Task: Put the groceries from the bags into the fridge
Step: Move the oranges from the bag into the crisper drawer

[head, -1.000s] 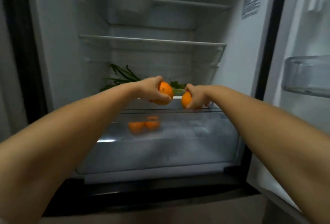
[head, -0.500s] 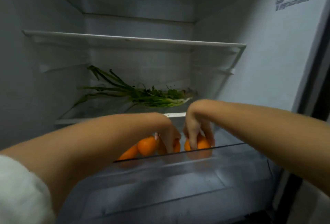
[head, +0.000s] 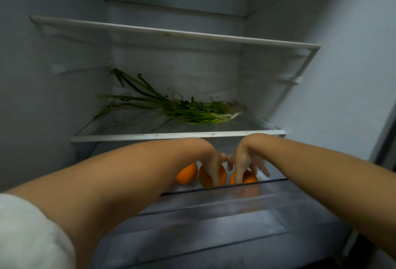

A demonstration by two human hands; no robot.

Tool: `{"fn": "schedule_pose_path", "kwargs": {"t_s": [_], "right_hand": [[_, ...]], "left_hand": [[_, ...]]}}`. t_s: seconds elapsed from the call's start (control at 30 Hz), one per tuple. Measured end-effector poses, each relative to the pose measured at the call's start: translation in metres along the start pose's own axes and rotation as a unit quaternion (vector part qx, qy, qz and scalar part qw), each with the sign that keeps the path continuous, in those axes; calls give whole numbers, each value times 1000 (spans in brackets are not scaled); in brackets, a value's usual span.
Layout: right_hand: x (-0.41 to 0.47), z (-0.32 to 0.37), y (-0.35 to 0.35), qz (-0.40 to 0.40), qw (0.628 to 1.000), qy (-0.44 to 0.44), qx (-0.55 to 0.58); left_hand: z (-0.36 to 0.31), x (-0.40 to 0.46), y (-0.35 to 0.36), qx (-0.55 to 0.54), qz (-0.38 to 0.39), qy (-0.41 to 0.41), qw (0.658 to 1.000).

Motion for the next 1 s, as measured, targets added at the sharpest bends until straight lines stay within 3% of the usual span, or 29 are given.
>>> {"fn": "schedule_pose_path", "kwargs": {"t_s": [0.2,0.3,0.4,0.5,0.63,0.8,1.0], "right_hand": [[-31,-34,-11,-24,999,40,13],[-52,-53,-23,-79,995,45,29],[-80,-63,-34,-155,982,-11,107],[-114,-65,-45,-298,923,-110,215],[-157,-60,-41,-501,835,-142,178],[-204,-52,-22,-568,761,-223,219],[-253,-51,44,-630,687,-276,235]], "left_hand": [[-1,-26,-24,-24,-3,-11,1000],[-11,-41,-39,-48,-6,-2,999],[-20,-66,-59,-115,-82,17,990],[-26,-104,-79,-116,-221,27,968],[-22,-154,-78,-114,-328,20,938],[-24,-222,-65,-126,-431,-17,894],[-76,-300,-21,-3,-548,-110,829]]}}
Point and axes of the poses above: each hand's wrist, its own x-axis towards the middle knuckle, its own y-axis out of the palm, z = x × y, the point moved 7 cm from there along x, towards the middle knuckle, and after that the axes turned 14 degrees about y, right-handed, at the moved point
